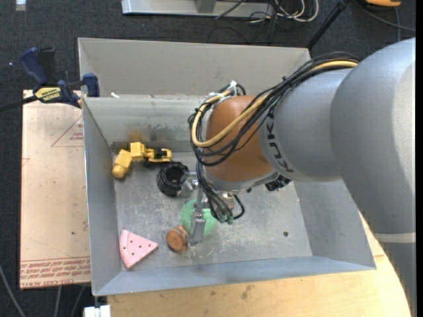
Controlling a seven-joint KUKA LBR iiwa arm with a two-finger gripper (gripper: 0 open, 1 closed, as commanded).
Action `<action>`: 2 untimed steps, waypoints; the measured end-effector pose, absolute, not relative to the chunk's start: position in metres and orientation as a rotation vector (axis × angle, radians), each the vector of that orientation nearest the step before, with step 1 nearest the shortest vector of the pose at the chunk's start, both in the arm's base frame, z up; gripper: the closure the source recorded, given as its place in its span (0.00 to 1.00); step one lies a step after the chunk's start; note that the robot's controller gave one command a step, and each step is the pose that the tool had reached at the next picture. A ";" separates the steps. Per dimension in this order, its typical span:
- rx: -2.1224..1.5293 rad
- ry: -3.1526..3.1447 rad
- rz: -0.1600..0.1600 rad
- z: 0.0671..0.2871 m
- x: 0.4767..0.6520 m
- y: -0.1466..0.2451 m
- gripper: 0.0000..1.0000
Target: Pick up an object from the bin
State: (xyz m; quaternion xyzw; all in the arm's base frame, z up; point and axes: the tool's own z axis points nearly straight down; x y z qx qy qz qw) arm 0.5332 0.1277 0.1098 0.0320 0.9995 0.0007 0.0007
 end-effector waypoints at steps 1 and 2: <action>-0.003 3.139 0.003 0.070 0.550 0.131 1.00; -0.004 3.141 0.002 0.070 0.549 0.131 0.00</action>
Offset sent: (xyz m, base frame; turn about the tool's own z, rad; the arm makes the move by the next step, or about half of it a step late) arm 0.0000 0.0000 0.0000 0.0000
